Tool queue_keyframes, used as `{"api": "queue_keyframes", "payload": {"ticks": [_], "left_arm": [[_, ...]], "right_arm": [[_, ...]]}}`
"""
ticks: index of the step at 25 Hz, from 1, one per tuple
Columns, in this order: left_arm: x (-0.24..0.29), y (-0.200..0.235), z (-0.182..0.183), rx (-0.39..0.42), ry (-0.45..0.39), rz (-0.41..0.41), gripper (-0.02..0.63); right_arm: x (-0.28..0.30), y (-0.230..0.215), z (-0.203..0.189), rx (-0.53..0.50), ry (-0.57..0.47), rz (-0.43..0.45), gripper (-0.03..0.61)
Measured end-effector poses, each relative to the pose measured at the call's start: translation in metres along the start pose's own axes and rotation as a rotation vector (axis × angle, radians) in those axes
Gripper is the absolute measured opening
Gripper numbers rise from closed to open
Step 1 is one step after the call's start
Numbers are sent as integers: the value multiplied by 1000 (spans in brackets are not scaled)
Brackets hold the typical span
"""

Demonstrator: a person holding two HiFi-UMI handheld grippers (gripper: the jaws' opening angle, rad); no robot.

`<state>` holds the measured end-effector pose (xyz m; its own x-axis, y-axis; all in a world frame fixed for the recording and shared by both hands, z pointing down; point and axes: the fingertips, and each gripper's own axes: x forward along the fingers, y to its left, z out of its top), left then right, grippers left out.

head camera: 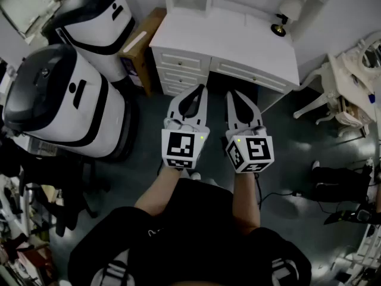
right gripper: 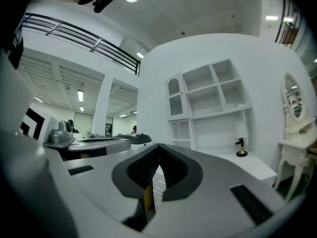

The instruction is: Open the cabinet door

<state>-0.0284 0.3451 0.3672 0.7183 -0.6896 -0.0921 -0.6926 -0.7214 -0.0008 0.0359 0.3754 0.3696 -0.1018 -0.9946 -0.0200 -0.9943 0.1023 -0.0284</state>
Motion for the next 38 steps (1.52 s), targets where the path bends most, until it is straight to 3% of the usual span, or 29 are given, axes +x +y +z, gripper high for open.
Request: {"api": "queue_keyframes", "payload": {"ticks": [14,23,38], "left_arm": [[38,30,-23,-53,54,-25,11],[85,83,-40,-121,65,-14,11],[150,196,-49,-142,40,46,11]], "right_arm": [[44,-20,-29,85,60,-40,20],[118,-28,-49,122,107,-34,20],[258,-13,-63,104,162,26,20]]}}
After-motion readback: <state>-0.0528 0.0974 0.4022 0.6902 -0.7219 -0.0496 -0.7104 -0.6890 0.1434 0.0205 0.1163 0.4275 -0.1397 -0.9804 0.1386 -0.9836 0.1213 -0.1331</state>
